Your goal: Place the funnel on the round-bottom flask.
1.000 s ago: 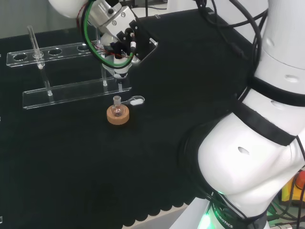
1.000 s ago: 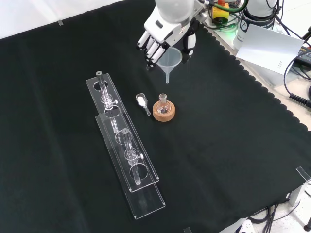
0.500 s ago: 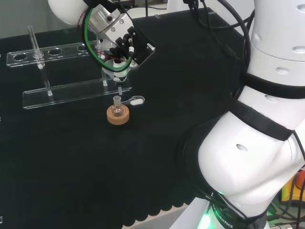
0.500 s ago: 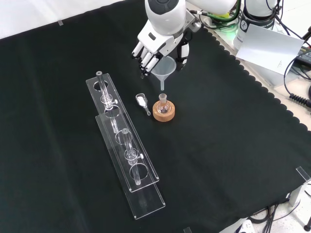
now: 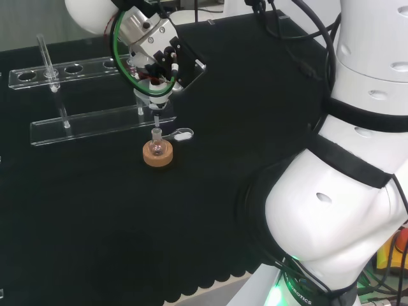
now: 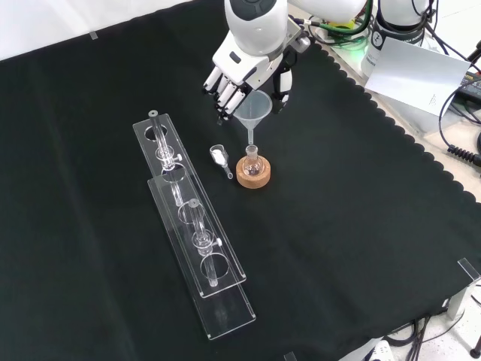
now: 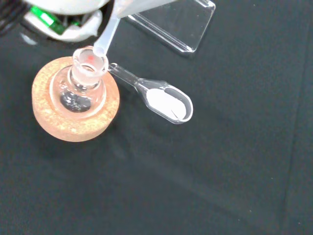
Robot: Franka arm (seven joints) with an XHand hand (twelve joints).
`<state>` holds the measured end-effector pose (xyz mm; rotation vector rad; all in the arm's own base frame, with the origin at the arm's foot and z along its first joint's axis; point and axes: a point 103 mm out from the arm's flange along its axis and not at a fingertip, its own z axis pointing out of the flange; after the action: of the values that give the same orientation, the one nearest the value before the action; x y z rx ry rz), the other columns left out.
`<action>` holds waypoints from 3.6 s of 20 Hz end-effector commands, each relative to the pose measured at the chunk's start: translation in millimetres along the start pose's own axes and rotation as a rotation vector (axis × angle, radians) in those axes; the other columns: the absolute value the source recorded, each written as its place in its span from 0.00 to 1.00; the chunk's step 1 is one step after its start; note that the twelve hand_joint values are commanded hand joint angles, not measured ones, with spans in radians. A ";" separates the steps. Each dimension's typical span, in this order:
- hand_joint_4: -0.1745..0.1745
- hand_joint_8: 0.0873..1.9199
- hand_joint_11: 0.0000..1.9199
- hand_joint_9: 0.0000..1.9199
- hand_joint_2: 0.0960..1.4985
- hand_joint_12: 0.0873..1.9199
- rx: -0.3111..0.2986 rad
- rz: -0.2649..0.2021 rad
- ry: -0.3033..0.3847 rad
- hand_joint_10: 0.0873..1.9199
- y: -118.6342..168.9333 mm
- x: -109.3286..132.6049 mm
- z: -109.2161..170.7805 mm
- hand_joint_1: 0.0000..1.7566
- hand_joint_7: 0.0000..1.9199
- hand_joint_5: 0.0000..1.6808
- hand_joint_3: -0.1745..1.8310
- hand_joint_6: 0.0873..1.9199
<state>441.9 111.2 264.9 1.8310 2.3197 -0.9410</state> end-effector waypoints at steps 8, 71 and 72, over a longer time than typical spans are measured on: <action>0.45 0.39 0.22 0.44 0.38 0.67 -0.013 -0.021 0.003 0.29 2.8 7.7 3.0 0.54 0.32 0.37 0.43 0.40; 0.32 0.38 0.14 0.26 0.37 0.71 0.051 0.013 -0.061 0.33 14.2 16.9 30.3 0.51 0.13 0.19 0.43 0.06; 0.32 0.37 0.14 0.26 0.37 0.71 0.052 0.012 -0.065 0.33 14.5 16.9 31.6 0.50 0.12 0.20 0.43 0.06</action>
<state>440.7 113.7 229.4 1.8150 2.2660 -1.0376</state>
